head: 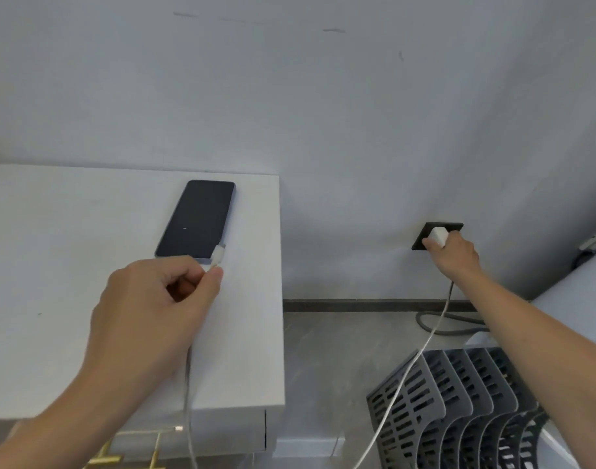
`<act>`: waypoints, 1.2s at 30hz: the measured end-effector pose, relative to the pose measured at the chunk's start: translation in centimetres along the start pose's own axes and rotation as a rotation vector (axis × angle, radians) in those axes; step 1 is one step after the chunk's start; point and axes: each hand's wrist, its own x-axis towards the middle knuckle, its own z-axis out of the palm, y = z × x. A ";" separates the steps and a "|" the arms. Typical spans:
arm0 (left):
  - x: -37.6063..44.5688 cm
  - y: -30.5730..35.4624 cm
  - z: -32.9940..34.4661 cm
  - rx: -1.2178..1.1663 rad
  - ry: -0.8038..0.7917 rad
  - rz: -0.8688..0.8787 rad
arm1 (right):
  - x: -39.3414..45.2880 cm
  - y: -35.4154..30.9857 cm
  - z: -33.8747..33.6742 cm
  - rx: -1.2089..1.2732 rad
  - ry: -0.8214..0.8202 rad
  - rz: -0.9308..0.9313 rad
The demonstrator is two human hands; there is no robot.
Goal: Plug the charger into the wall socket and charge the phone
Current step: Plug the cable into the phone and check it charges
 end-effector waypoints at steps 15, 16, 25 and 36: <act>0.3 0.5 -0.1 0.000 0.037 -0.013 | -23.5 -17.5 -4.5 0.672 -0.193 -0.307; 0.2 0.6 -0.1 -0.011 0.041 -0.011 | -25.0 -19.1 -4.7 0.714 -0.279 -0.312; 0.1 0.3 -0.9 -0.152 -0.004 0.044 | -30.7 -26.3 -5.0 0.872 -0.705 -0.189; 3.5 -0.3 -3.8 -0.013 0.026 0.002 | -30.3 -25.7 -3.2 0.926 -0.687 -0.059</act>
